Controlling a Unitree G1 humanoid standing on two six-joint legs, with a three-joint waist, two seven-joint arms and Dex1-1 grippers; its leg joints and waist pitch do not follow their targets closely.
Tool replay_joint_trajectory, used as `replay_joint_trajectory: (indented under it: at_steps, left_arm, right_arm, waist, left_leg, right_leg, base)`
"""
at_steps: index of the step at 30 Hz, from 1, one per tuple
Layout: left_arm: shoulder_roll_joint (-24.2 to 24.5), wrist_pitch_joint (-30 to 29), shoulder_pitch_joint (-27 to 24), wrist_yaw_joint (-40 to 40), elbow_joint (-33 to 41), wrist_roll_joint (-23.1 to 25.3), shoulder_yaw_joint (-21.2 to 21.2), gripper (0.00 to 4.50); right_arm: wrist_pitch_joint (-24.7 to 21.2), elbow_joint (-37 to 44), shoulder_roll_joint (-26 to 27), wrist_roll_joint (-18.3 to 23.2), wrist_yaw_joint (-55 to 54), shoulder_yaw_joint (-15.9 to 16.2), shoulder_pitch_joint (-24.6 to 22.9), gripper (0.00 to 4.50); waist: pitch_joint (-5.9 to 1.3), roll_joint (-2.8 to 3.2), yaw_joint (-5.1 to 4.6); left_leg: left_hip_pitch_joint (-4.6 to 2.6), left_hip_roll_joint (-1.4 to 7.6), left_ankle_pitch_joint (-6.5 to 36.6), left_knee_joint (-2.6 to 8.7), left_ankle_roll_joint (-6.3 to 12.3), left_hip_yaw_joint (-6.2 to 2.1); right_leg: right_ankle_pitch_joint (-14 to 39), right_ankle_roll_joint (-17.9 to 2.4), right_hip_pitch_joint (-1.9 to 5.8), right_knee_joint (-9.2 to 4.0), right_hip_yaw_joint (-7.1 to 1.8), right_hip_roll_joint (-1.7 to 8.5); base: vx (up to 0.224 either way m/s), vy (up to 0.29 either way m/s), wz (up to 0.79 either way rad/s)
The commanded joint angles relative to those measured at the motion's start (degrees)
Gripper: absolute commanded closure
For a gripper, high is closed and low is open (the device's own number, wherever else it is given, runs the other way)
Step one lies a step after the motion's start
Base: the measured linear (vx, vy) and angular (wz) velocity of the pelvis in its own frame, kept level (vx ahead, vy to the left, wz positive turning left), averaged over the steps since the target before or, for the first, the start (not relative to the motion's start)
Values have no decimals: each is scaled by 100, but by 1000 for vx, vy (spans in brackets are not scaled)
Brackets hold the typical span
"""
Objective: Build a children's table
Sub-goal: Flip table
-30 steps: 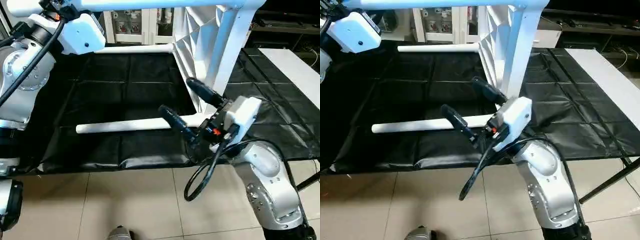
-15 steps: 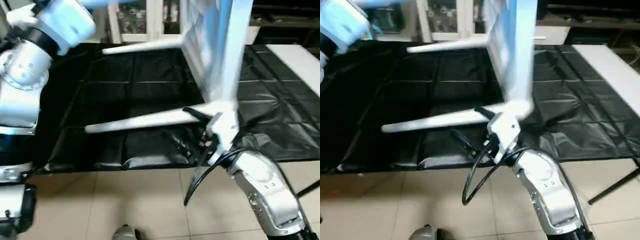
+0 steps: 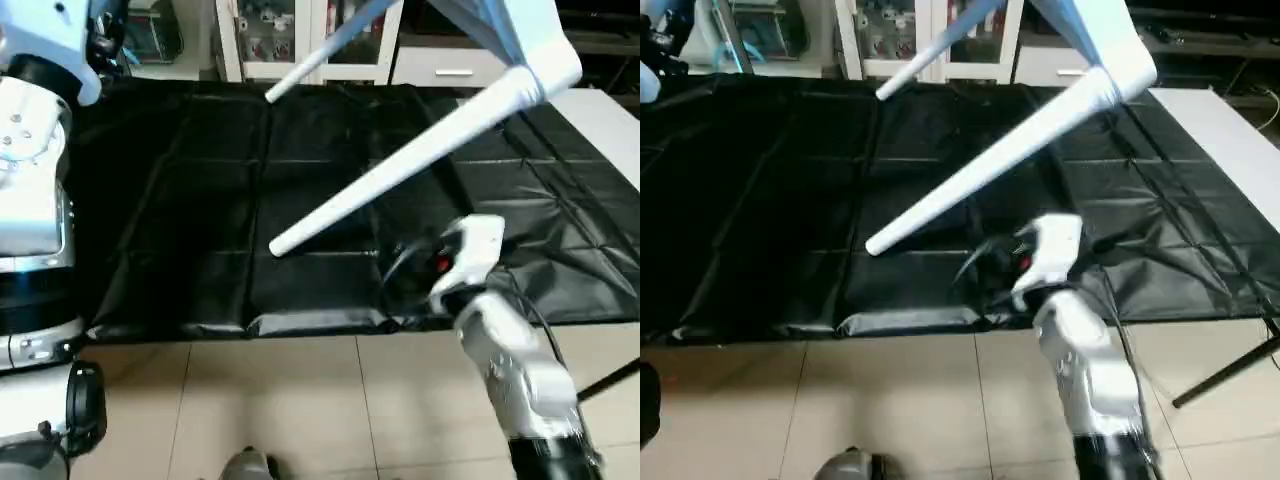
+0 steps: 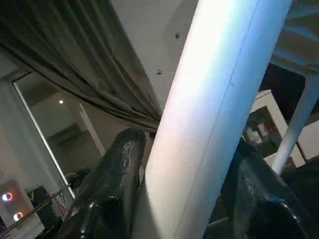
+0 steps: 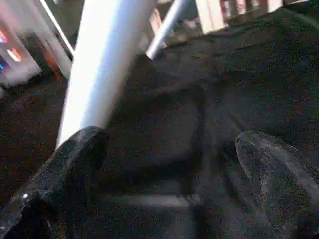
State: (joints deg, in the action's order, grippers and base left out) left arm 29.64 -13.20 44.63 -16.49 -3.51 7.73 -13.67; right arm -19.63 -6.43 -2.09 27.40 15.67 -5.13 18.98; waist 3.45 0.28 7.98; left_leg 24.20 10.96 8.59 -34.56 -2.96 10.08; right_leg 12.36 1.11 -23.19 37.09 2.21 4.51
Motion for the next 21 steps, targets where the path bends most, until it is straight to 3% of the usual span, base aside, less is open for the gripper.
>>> replay_joint_trajectory:
  at_steps: [1,5,6,8,11,12,13,14,16,17,21]
  left_arm:
    - [-38,-83,151,259,331,-450,-407,243]
    - [-48,-157,94,251,429,-463,-419,243]
    - [-48,-157,94,251,429,-463,-419,243]
    - [-80,-247,44,258,597,-450,-391,243]
    - [-76,-325,22,261,708,-437,-379,243]
    - [-71,-346,14,263,738,-432,-377,243]
    - [-68,-363,8,266,762,-429,-377,243]
    - [-70,-405,-10,285,822,-422,-393,243]
    - [-71,-445,-36,296,885,-414,-407,243]
    - [-78,-468,-45,308,913,-411,-414,243]
    - [-109,-566,-91,366,1017,-376,-436,243]
  right_arm:
    - [127,-277,55,208,286,-122,259,0]
    - [410,-1315,148,296,892,-240,1087,0]
    - [410,-1315,148,296,892,-240,1087,0]
    - [722,-2198,169,202,983,-344,1726,0]
    - [975,-2783,171,143,910,-440,2119,0]
    - [1035,-2904,173,158,947,-473,2199,0]
    - [1086,-2994,173,168,989,-497,2254,19]
    - [1131,-3091,166,172,1066,-520,2303,38]
    - [1184,-3178,159,176,1191,-536,2335,40]
    - [1210,-3212,154,165,1223,-538,2346,40]
    - [1436,-3474,142,162,1430,-610,2462,82]
  waist:
    - [-497,7,-35]
    - [-509,8,-33]
    - [-509,8,-33]
    - [-519,-2,-26]
    - [-523,-1,-14]
    - [-522,-49,-9]
    - [-535,-19,-6]
    - [-535,-57,-7]
    - [-541,-44,-2]
    - [-541,-80,-9]
    - [-531,-77,-5]
  left_leg:
    - [-239,165,886,383,-203,-68]
    - [-230,159,686,358,-156,-52]
    - [-230,159,686,358,-156,-52]
    - [-244,165,617,351,-131,-41]
    - [-243,164,503,337,-102,-31]
    - [-242,169,461,336,-80,-21]
    - [-244,164,353,324,-45,-25]
    - [-234,160,276,318,-4,-22]
    - [-231,160,248,311,30,-24]
    - [-226,158,224,309,49,-21]
    - [-228,171,354,316,65,-20]
  right_leg:
    - [-138,-985,192,-323,-153,310]
    - [-411,-1111,205,-298,-142,309]
    - [-411,-1111,205,-298,-142,309]
    - [-440,-1212,207,-285,-134,324]
    - [-481,-1247,207,-273,-136,309]
    - [-539,-1238,205,-271,-134,306]
    - [-672,-1246,201,-247,-124,298]
    - [-792,-1234,216,-242,-125,291]
    - [-852,-1252,215,-234,-120,299]
    - [-880,-1258,225,-232,-120,293]
    - [-718,-1300,222,-242,-123,312]
  base:
    - [0,0,0]
    - [0,0,0]
    - [0,0,0]
    - [0,0,0]
    - [0,0,0]
    - [0,0,0]
    - [0,0,0]
    - [0,0,0]
    - [0,0,0]
    - [0,0,0]
    - [0,0,0]
